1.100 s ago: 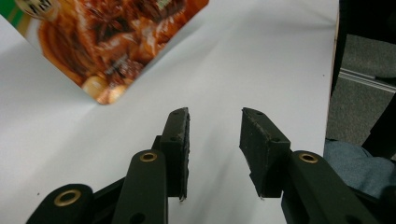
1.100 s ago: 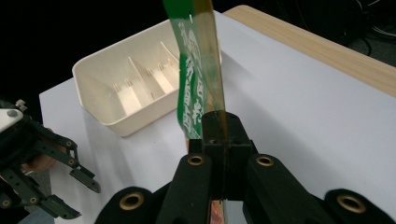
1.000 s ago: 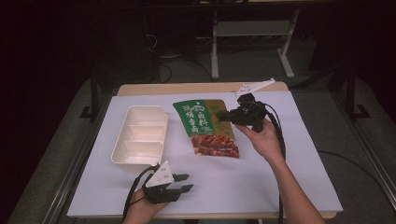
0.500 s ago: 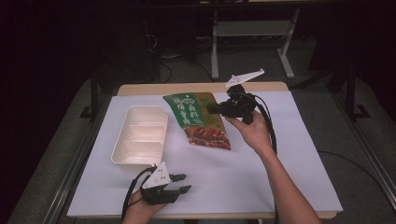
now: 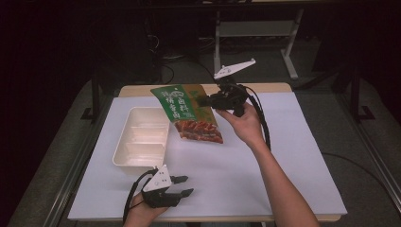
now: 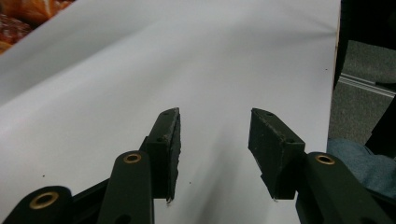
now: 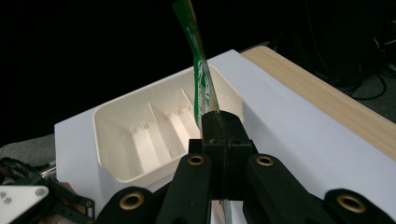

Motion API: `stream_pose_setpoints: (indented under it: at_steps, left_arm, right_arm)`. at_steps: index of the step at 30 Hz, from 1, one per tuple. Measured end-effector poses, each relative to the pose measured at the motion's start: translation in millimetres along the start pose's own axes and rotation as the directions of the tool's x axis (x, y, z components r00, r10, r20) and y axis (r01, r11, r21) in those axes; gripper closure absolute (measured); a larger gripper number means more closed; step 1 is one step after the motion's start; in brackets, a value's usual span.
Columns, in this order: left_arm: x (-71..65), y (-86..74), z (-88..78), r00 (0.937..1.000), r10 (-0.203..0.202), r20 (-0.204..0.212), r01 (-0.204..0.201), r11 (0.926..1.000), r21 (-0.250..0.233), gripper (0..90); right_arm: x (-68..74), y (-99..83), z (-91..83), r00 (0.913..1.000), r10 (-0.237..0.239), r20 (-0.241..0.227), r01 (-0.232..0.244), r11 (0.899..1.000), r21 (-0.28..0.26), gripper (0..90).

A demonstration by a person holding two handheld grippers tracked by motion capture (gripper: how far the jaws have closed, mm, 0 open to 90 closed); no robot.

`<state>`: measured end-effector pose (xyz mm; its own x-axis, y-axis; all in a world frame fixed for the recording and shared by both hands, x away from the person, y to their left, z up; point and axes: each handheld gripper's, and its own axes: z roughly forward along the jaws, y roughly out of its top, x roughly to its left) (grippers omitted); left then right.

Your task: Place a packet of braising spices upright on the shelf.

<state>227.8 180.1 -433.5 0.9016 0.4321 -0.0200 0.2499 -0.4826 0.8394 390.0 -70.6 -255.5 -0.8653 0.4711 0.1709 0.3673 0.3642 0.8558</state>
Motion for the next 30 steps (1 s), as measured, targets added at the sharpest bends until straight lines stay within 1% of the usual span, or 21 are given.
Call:
stream_pose_setpoints:
  at_steps: [3, 5, 6, 10, 17, 18, 19, 20, 22, 27, 28, 30]
  left_arm:
    - [0.2, -0.5, -0.7, 1.0, 0.004, -0.004, -0.004, 1.0, -0.001, 52.2]
    - [0.0, -0.6, -0.9, 1.0, 0.004, -0.005, -0.004, 1.0, -0.005, 51.8]
    - [-0.1, -0.6, -1.1, 0.9999, 0.007, -0.007, -0.007, 1.0, -0.004, 51.5]
    - [-0.2, -1.2, -1.6, 0.9998, 0.015, -0.01, -0.015, 0.9999, -0.004, 50.6]
    - [-0.6, -1.7, -2.1, 0.9998, 0.017, -0.009, -0.017, 0.9998, -0.007, 49.8]
    - [-0.6, -1.7, -2.1, 0.9998, 0.017, -0.009, -0.017, 0.9998, -0.007, 49.8]
    - [-0.8, -1.8, -2.2, 0.9998, 0.019, -0.01, -0.019, 0.9998, -0.007, 49.6]
    - [-1.0, -1.7, -2.2, 0.9998, 0.018, -0.011, -0.018, 0.9998, -0.008, 49.6]
    - [-1.1, -1.8, -2.4, 0.9997, 0.019, -0.012, -0.019, 0.9997, -0.012, 49.3]
    - [-0.5, -2.4, -3.2, 0.9997, 0.019, -0.014, -0.019, 0.9997, -0.012, 48.5]
    - [-0.8, -2.8, -3.5, 0.9996, 0.023, -0.017, -0.023, 0.9997, -0.012, 47.7]
    - [-1.0, -2.9, -3.6, 0.9996, 0.023, -0.017, -0.023, 0.9996, -0.014, 47.5]
  right_arm:
    - [3.6, 9.0, 5.0, 0.9999, -0.007, -0.014, 0.007, 1.0, -0.009, 90.0]
    - [4.3, 10.7, 6.0, 0.9998, -0.013, -0.015, 0.012, 1.0, -0.01, 90.0]
    - [6.6, 15.5, 9.3, 0.9997, -0.018, -0.018, 0.017, 1.0, -0.013, 90.0]
    - [9.1, 23.1, 16.4, 0.9993, -0.028, -0.027, 0.027, 0.999, -0.021, 90.0]
    - [15.1, 37.3, 32.3, 0.9977, -0.044, -0.052, 0.042, 0.998, -0.038, 90.0]
    - [15.1, 37.3, 32.3, 0.9977, -0.044, -0.052, 0.042, 0.998, -0.038, 90.0]
    - [17.4, 41.0, 36.4, 0.997, -0.048, -0.061, 0.046, 0.998, -0.04, 90.0]
    - [17.4, 41.0, 36.4, 0.997, -0.048, -0.061, 0.046, 0.998, -0.04, 90.0]
    - [20.3, 45.6, 42.4, 0.9958, -0.059, -0.07, 0.056, 0.997, -0.046, 90.0]
    - [21.6, 49.2, 50.6, 0.995, -0.058, -0.082, 0.054, 0.997, -0.053, 90.0]
    - [22.8, 50.7, 56.1, 0.9944, -0.056, -0.089, 0.051, 0.997, -0.057, 90.0]
    - [24.1, 52.2, 61.4, 0.9939, -0.06, -0.093, 0.054, 0.997, -0.061, 90.0]
